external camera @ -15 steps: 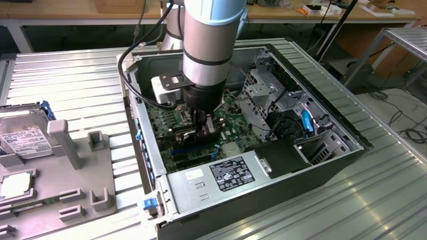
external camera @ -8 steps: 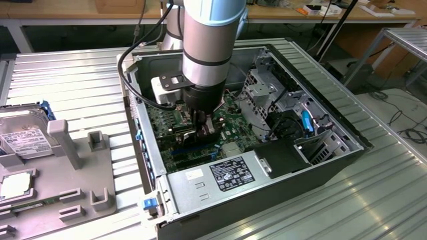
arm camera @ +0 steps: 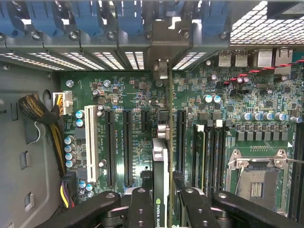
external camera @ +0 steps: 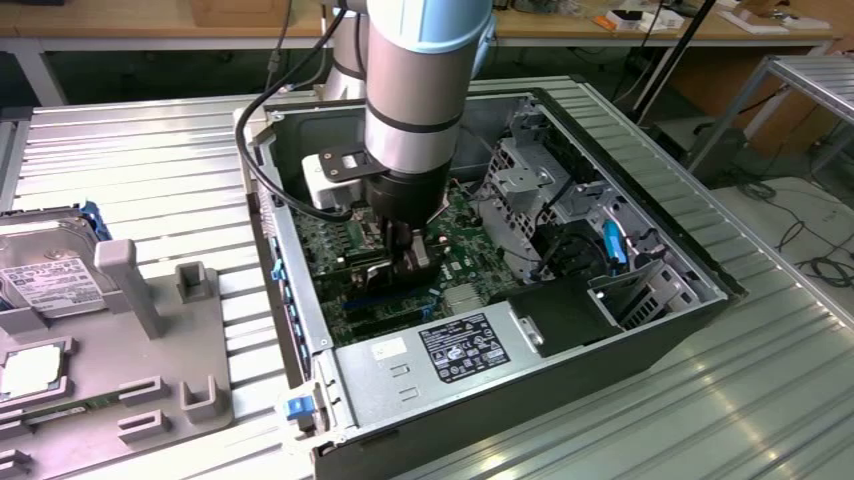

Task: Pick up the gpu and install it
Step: 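Insert the gpu into the slot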

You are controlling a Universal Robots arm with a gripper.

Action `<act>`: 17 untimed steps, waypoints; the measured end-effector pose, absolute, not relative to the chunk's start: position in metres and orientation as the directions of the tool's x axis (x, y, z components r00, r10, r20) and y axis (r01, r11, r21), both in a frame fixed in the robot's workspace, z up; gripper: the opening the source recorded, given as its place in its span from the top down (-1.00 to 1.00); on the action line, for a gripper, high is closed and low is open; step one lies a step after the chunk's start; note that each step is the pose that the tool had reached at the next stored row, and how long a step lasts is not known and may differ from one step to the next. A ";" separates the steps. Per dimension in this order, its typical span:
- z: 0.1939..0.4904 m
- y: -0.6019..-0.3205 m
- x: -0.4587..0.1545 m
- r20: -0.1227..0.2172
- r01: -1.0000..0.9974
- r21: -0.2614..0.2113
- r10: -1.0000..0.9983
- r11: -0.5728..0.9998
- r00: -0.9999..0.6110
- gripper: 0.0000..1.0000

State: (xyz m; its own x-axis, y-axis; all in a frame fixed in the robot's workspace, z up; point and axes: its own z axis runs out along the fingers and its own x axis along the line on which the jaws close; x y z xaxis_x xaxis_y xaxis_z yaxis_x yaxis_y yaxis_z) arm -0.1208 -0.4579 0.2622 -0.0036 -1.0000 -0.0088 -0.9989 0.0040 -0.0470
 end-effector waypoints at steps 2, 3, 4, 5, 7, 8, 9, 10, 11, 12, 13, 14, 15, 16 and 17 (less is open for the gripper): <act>0.261 -0.458 -0.121 -0.009 -0.999 -0.047 -1.000 0.004 -0.004 0.47; 0.261 -0.458 -0.121 -0.008 -0.999 -0.047 -1.000 0.004 -0.004 0.47; 0.260 -0.458 -0.121 -0.009 -0.999 -0.047 -1.000 0.004 -0.004 0.47; 0.259 -0.458 -0.121 -0.008 -0.999 -0.048 -1.000 0.004 -0.004 0.47; 0.257 -0.458 -0.121 -0.009 -0.999 -0.049 -1.000 0.004 -0.003 0.47; 0.256 -0.458 -0.121 -0.009 -0.999 -0.049 -1.000 0.004 -0.004 0.47; 0.256 -0.458 -0.121 -0.008 -0.999 -0.049 -1.000 0.004 -0.004 0.47; 0.256 -0.458 -0.121 -0.008 -0.999 -0.049 -1.000 0.004 -0.004 0.47; 0.256 -0.458 -0.121 -0.008 -0.999 -0.049 -1.000 0.004 -0.004 0.47; 0.255 -0.458 -0.121 -0.009 -0.999 -0.049 -1.000 0.004 -0.004 0.47; 0.255 -0.458 -0.121 -0.009 -0.999 -0.049 -1.000 0.004 -0.004 0.47; 0.255 -0.458 -0.121 -0.009 -0.999 -0.049 -1.000 0.004 -0.004 0.47; 0.255 -0.458 -0.122 -0.009 -0.999 -0.050 -1.000 0.004 -0.004 0.47; 0.255 -0.458 -0.122 -0.009 -0.999 -0.051 -1.000 0.004 -0.004 0.47; 0.255 -0.458 -0.124 -0.009 -0.999 -0.053 -1.000 0.004 -0.003 0.47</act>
